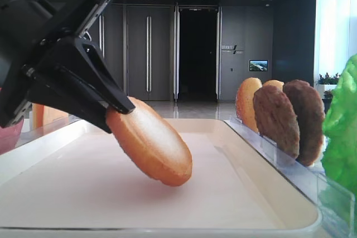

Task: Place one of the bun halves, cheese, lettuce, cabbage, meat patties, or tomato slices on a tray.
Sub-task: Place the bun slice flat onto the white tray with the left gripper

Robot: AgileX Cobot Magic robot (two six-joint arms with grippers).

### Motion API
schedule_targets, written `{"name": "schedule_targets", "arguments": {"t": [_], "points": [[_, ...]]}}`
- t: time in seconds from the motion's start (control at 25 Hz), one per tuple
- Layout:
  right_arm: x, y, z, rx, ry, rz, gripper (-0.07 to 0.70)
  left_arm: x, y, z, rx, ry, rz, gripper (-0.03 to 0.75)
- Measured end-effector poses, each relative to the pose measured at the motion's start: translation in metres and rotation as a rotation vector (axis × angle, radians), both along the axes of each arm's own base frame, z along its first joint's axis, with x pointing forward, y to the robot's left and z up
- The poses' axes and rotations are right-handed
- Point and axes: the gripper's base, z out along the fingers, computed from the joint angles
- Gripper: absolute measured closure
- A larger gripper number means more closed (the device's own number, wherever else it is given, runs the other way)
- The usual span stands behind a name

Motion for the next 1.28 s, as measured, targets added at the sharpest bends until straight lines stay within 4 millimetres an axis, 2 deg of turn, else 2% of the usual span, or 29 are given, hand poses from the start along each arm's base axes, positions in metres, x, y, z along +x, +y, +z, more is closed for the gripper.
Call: {"name": "schedule_targets", "arguments": {"t": [1.0,1.28], "points": [[0.0,0.0,0.0,0.0,0.0,0.0,0.045,-0.0015,0.004,-0.0041,0.065,0.04,0.016,0.591],[0.0,0.0,0.0,0.0,0.0,0.0,0.045,-0.0012,0.0047,-0.0048,0.076,0.043,0.023,0.461]]}}
